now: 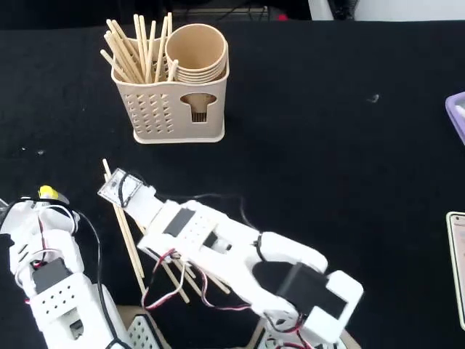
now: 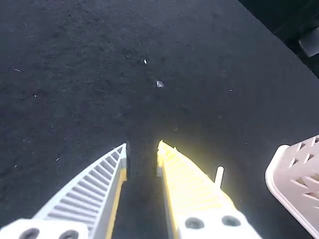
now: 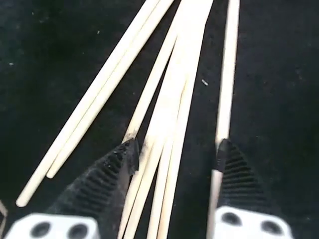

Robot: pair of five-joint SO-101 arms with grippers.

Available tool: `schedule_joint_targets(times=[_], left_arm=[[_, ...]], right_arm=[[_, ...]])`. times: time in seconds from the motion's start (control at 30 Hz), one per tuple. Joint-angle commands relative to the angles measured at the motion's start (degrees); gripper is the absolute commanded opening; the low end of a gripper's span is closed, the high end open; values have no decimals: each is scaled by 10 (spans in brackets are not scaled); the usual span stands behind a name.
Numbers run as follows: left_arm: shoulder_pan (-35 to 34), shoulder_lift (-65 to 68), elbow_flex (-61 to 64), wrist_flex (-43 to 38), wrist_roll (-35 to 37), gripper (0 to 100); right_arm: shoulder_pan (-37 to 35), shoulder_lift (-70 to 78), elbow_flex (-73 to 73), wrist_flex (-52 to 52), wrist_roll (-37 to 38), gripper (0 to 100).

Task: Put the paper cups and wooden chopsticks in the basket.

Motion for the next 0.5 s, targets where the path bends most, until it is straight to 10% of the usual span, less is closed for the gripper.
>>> schedule_joint_targets(times=[0.0,0.47], left_arm=[[1,-7,-27,-14,7,116],[7,-7,-27,-13,7,116]], right_arm=[[27,7,-44,61,46,7],[231,-95,-37,160,231,10]])
